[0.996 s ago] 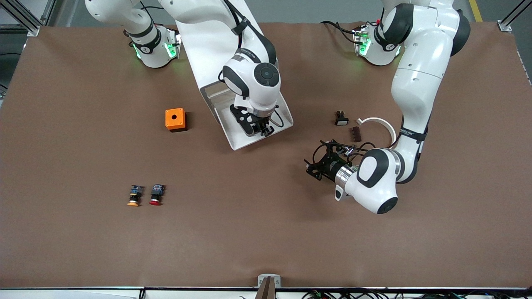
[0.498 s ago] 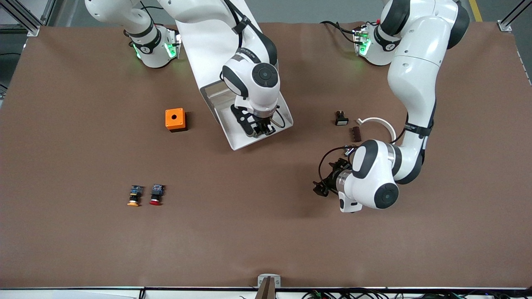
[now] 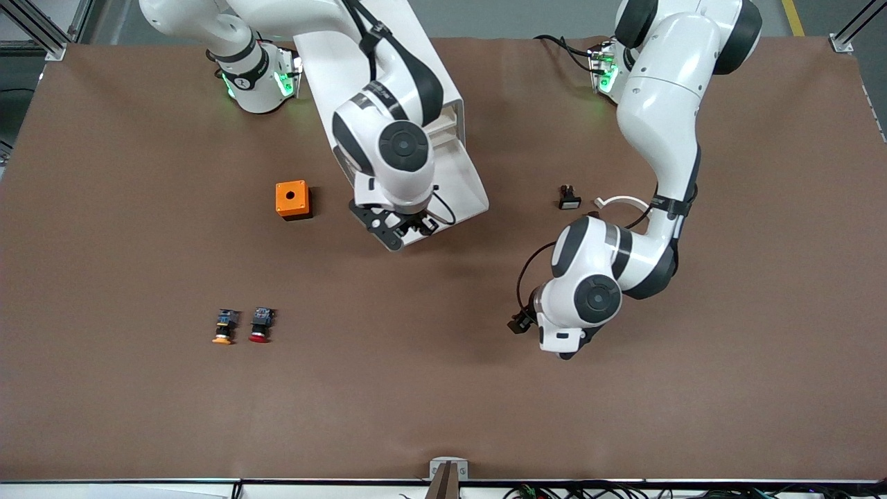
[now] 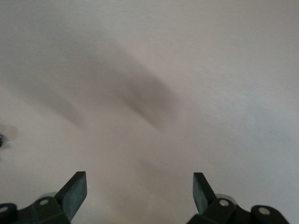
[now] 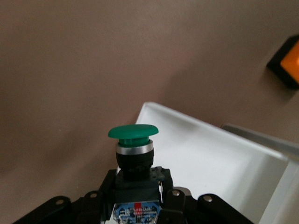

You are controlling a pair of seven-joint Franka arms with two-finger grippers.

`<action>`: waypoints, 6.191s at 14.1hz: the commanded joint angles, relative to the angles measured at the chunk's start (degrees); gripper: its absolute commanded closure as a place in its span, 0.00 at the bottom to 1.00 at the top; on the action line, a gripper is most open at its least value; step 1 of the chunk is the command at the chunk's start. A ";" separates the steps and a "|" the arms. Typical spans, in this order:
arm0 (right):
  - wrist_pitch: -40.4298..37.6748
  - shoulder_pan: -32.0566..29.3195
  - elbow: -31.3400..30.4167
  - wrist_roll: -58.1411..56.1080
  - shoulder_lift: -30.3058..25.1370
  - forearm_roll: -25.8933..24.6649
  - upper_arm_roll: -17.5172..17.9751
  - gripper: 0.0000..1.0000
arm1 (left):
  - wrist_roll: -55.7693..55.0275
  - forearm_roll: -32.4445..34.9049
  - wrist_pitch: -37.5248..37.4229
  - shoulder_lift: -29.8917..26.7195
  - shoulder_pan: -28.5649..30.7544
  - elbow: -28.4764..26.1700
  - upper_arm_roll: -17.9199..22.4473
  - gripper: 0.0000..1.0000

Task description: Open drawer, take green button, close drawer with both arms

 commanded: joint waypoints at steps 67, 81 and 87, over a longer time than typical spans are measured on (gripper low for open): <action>-26.45 -44.70 4.62 -84.23 -18.53 -9.56 0.07 0.00 | -10.01 -6.94 3.05 -12.49 -11.45 -8.28 -8.57 0.00; -26.45 -42.85 9.29 -84.14 -18.09 -9.39 0.33 0.00 | 20.53 4.92 -30.87 -38.16 14.91 -8.28 -8.40 0.00; -34.01 -42.59 9.29 -82.38 -22.83 -6.67 0.16 0.00 | 42.87 8.16 -38.53 -44.66 24.95 -12.22 -7.26 0.00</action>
